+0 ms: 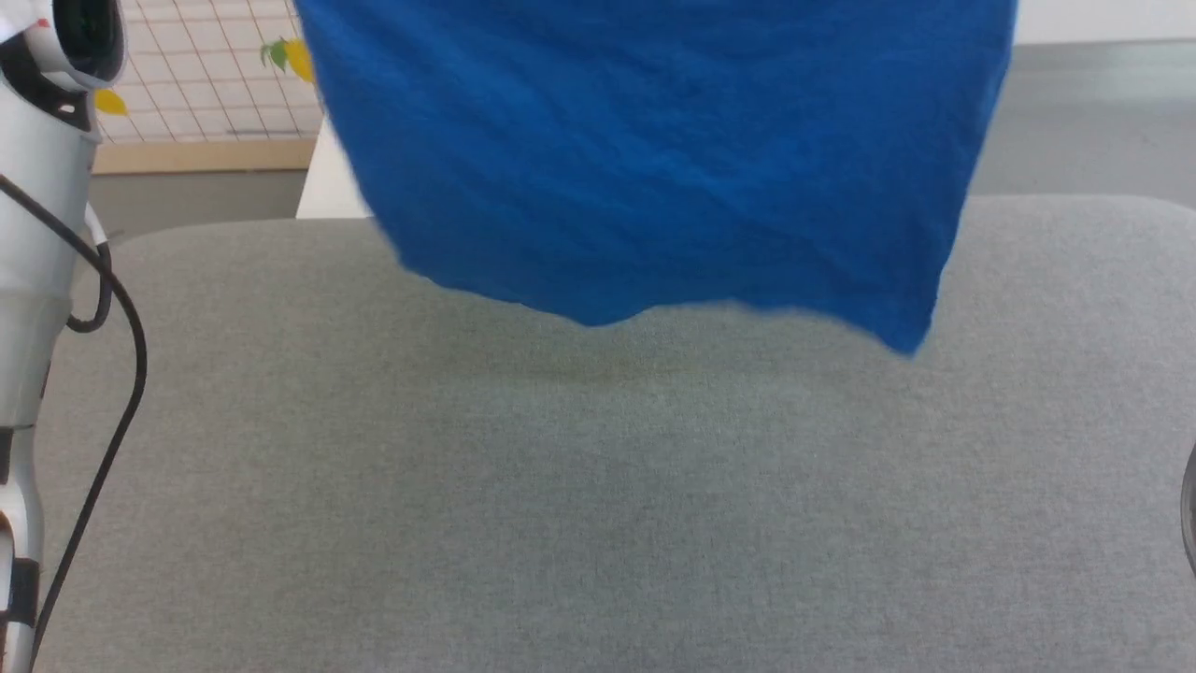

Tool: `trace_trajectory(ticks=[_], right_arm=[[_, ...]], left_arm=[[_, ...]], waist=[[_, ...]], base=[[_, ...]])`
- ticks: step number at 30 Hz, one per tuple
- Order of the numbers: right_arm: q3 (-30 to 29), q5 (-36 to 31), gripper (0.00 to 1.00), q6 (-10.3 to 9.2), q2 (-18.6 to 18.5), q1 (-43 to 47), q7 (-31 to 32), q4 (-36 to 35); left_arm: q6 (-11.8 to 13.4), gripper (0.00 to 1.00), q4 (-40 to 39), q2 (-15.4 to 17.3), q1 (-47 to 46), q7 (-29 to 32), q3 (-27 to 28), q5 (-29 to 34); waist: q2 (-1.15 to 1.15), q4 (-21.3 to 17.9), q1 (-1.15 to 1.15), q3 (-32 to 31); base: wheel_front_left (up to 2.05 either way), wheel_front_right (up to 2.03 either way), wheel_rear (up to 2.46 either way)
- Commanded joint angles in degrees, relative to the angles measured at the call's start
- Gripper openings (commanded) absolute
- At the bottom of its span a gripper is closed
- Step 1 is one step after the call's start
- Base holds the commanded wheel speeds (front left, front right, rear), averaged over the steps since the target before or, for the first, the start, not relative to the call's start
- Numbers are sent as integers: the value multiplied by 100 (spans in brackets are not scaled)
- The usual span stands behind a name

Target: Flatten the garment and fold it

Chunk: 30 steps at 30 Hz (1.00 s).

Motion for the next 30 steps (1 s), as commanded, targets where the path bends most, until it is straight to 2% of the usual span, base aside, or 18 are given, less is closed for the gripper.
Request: trace_trajectory(ticks=[1, 11, 17, 26, 30], right_arm=[[31, -42, 0, -8, -16, -124, 36, 20], [119, -183, 0, -8, 52, -710, 231, 91], [70, -454, 0, -8, 51, -1308, 62, 180], [-137, -1117, 0, -8, 54, -2233, -482, 510], [-97, -1448, 0, -8, -98, -2514, -722, 624]], left_arm=[[-14, 0, -10, 21, 38, 40, -35, 26], [150, 0, -158, -103, -590, 439, -223, 207], [309, 0, -59, -350, -1289, 428, -314, 439], [457, 0, 371, -782, -2304, -154, -199, 609], [448, 0, 524, -954, -2627, -472, -78, 602]], waist=[[0, -57, 0, 131], [0, -238, 0, 1263], [0, -242, 0, 1954], [0, -163, 0, 2659], [0, -70, 0, 2951]], base=[[0, 0, 0], [0, 0, 0], [0, 0, 0], [0, 0, 0], [0, 0, 0]])
